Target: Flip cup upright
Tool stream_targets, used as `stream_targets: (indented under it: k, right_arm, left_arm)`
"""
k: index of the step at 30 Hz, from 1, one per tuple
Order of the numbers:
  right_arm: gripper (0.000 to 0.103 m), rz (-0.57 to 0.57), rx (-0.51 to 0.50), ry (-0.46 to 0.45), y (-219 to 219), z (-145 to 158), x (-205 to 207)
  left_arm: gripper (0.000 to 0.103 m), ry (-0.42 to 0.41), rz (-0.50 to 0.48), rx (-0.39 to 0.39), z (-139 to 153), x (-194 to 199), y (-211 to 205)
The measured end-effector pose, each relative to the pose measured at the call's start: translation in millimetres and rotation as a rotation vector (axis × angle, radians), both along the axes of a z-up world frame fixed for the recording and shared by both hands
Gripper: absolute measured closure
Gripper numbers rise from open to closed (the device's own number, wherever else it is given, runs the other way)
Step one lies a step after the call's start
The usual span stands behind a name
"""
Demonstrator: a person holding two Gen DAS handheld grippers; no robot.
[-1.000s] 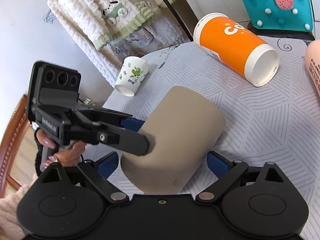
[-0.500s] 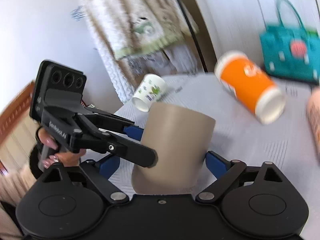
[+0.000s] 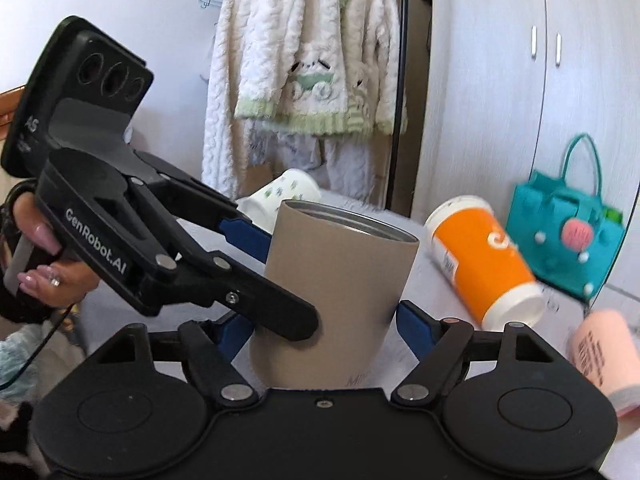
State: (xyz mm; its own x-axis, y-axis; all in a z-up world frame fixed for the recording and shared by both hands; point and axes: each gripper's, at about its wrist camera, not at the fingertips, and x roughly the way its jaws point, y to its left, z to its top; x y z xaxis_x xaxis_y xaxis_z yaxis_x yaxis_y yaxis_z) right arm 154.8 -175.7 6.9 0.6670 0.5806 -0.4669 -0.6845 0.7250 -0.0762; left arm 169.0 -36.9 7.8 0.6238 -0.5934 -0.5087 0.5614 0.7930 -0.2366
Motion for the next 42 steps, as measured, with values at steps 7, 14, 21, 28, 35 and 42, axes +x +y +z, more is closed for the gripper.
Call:
stream_targets:
  k: [7, 14, 21, 28, 35, 42]
  right_arm:
    - [0.021, -0.009, -0.055, -0.110, 6.7, -4.0, 12.9]
    - [0.021, -0.045, -0.038, -0.137, 11.2, -8.4, 28.4]
    - [0.021, -0.049, -0.066, -0.165, 13.8, -15.8, 21.1]
    - [0.017, -0.109, -0.026, -0.100, 8.9, -13.3, 19.1]
    - [0.012, -0.152, -0.031, -0.143, 9.7, -7.1, -2.2]
    - [0.011, -0.229, 0.027, -0.089, -0.1, 4.9, -30.4]
  left_arm:
    - [0.034, -0.058, 0.048, -0.029, -8.8, 14.2, 1.6]
    - [0.034, -0.122, 0.086, 0.039, -12.0, 17.4, -11.8]
    - [0.034, -0.143, 0.078, 0.073, -14.1, 9.0, -15.6]
    - [0.030, -0.127, 0.079, 0.021, -9.6, -1.4, -15.5]
    - [0.026, -0.084, 0.156, -0.007, -4.1, -16.2, -4.5]
    - [0.026, -0.104, 0.250, 0.058, 16.3, -57.4, -1.0]
